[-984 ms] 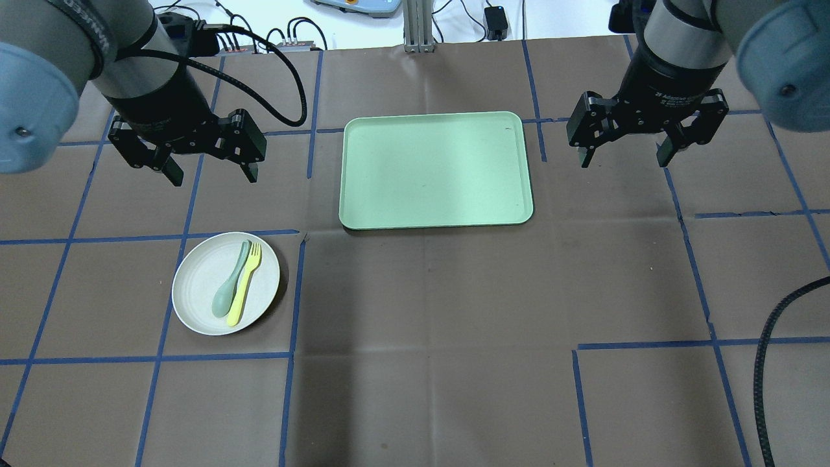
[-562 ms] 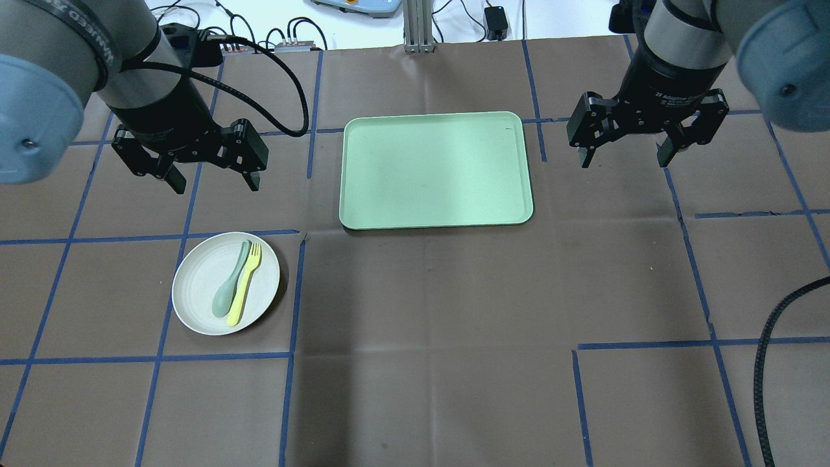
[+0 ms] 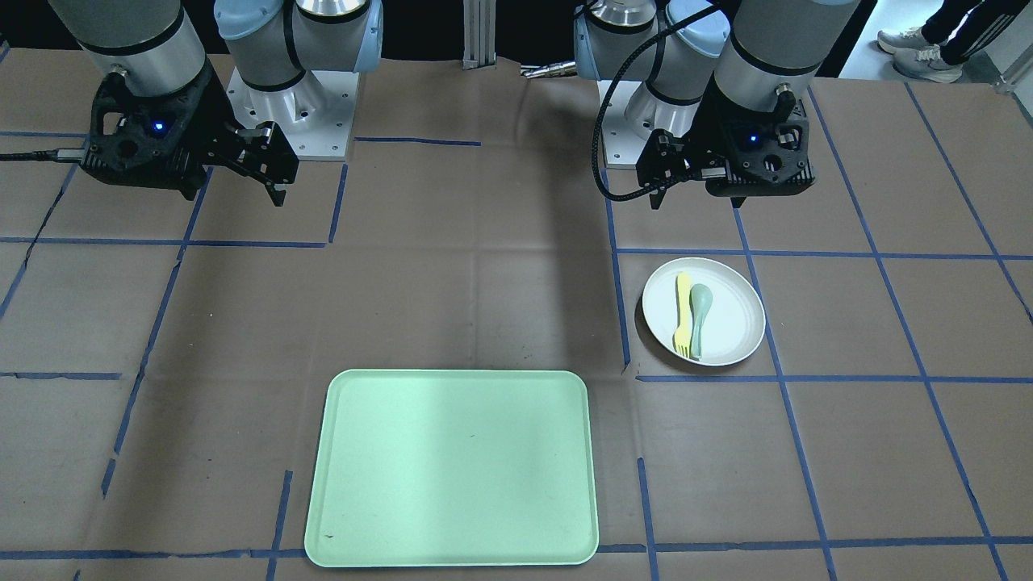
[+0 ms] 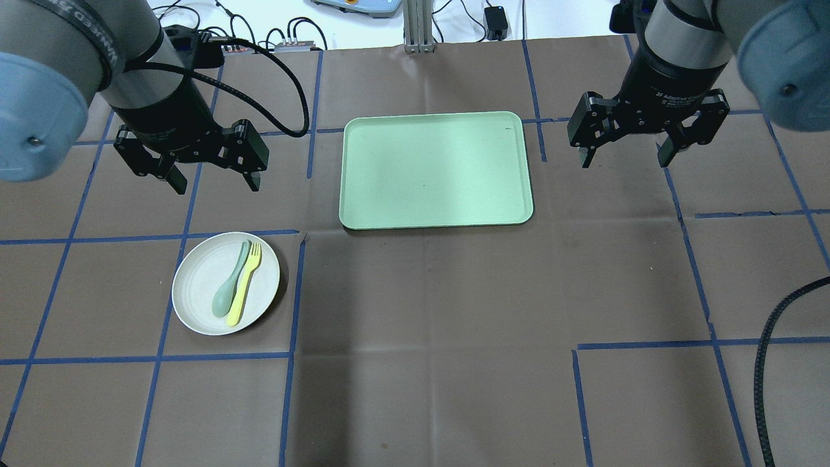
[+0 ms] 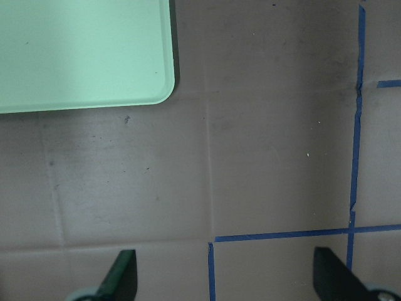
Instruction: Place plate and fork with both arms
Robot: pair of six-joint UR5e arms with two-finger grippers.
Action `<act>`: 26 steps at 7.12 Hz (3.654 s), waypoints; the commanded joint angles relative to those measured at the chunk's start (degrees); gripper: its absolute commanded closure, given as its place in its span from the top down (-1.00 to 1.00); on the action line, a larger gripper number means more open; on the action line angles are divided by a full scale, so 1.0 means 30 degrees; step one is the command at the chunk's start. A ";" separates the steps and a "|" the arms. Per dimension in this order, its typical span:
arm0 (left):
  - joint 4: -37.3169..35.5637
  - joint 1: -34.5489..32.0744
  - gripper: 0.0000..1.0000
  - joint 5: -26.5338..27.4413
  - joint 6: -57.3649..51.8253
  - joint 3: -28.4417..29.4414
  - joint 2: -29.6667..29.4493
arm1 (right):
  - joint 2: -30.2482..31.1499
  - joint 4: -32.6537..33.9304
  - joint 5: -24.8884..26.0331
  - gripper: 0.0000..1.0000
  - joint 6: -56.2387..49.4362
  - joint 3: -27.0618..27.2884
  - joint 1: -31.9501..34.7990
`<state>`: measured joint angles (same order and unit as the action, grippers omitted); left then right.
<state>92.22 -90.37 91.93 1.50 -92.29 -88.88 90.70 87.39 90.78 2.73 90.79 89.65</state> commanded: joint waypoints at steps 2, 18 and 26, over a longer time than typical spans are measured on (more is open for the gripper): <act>-0.0006 0.0034 1.00 -0.0059 -0.0033 -0.0028 -0.0109 | 0.0000 -0.0009 0.0002 1.00 0.0000 0.0001 0.0000; -0.9504 0.6475 1.00 -0.1369 -1.0004 -0.6814 -0.2622 | 0.0175 -0.0068 0.0002 1.00 0.0000 0.0088 0.0029; -1.0729 0.9315 0.99 -0.2843 -1.8402 -0.7030 -0.5998 | 0.0176 -0.0039 0.0002 1.00 0.0000 0.0088 0.0029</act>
<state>59.76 -64.19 83.19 -53.19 -113.19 -106.63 91.23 87.26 90.79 2.74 91.05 89.74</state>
